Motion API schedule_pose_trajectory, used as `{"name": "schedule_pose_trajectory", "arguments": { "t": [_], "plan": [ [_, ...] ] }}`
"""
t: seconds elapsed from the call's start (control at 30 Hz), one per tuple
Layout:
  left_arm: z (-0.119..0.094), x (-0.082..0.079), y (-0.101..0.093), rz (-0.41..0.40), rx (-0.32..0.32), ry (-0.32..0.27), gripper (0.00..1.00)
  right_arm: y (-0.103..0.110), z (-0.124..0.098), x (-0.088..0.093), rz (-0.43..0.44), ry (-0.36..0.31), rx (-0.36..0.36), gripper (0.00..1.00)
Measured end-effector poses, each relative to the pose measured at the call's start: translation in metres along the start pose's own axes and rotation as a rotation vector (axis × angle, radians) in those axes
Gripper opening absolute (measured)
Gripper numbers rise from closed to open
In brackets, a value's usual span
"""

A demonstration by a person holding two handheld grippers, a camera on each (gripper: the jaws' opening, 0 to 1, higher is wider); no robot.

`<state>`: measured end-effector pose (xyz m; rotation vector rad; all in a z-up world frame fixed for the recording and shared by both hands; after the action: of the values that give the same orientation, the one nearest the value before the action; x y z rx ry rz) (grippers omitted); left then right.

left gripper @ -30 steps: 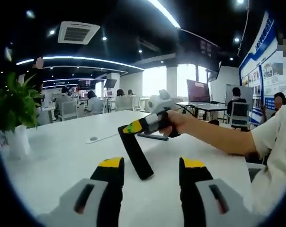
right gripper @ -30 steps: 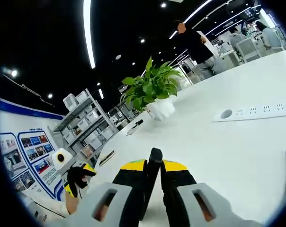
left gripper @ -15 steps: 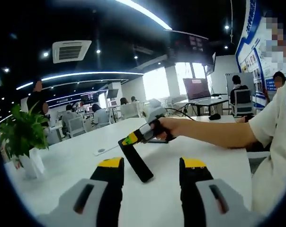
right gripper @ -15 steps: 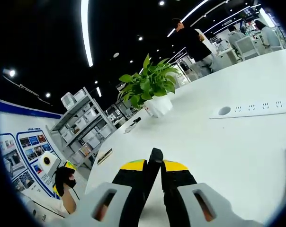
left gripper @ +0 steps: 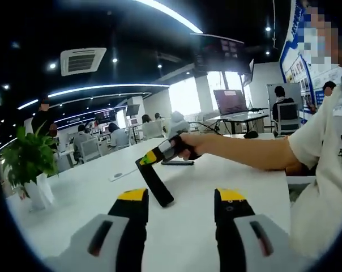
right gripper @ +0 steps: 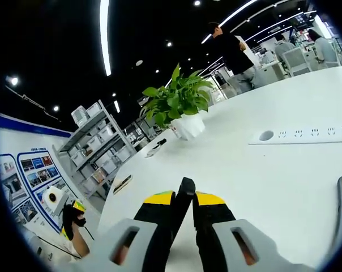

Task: Pflip the remote and laser pointer to the front side, press the buttons, and align them neatly on the table

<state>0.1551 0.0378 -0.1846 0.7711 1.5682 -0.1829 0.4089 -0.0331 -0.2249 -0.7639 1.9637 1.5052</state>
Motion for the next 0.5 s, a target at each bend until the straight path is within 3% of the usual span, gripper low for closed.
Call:
{"name": "schedule_pose_trajectory", "arguments": {
  "t": [0.23, 0.5],
  "plan": [
    [-0.001, -0.006, -0.005, 0.053, -0.016, -0.002, 0.46, -0.009, 0.004, 0.008, 0.064, 0.008, 0.011, 0.16],
    [0.003, 0.008, -0.006, -0.004, 0.026, 0.015, 0.46, -0.014, 0.009, 0.011, 0.127, 0.01, -0.006, 0.16]
  ]
}}
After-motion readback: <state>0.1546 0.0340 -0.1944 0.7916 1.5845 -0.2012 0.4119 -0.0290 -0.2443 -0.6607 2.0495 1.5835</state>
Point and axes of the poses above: the point that each gripper's makers call its tool centre point, and the gripper's own axes: z roughly forward along the fingers, y roughly to its left, x roughly out of its underside, the point moved 4 cm from there along -z, roughly backward along the fingers, and after that the axes turned 9 degrees about z, right-handed, at the moved point
